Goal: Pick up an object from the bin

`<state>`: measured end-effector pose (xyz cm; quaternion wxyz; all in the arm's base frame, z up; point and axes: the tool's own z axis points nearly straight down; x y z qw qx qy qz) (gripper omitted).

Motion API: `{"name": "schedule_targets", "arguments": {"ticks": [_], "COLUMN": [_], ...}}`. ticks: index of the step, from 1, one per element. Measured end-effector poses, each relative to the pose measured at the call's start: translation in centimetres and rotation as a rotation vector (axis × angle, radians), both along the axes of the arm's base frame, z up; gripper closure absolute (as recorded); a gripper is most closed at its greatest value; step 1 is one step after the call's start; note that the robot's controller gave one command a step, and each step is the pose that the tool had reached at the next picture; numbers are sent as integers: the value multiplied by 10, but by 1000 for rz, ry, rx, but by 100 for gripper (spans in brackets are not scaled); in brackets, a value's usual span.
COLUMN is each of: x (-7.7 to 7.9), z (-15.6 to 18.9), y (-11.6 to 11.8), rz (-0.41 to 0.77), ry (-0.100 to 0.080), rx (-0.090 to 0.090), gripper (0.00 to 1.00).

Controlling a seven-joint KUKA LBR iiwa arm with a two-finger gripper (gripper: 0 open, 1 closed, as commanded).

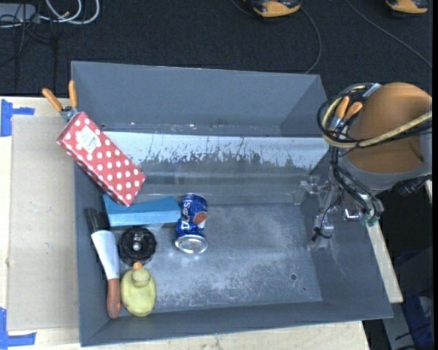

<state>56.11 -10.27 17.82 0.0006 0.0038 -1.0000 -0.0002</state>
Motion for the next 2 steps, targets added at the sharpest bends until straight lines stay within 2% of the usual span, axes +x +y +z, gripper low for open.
{"name": "schedule_targets", "arguments": {"ticks": [1,2], "x": [0,8], "z": [0,-38], "y": [0,19], "rz": [0,35], "ry": [0,-8], "rx": [0,-3], "gripper": [0,0]}}
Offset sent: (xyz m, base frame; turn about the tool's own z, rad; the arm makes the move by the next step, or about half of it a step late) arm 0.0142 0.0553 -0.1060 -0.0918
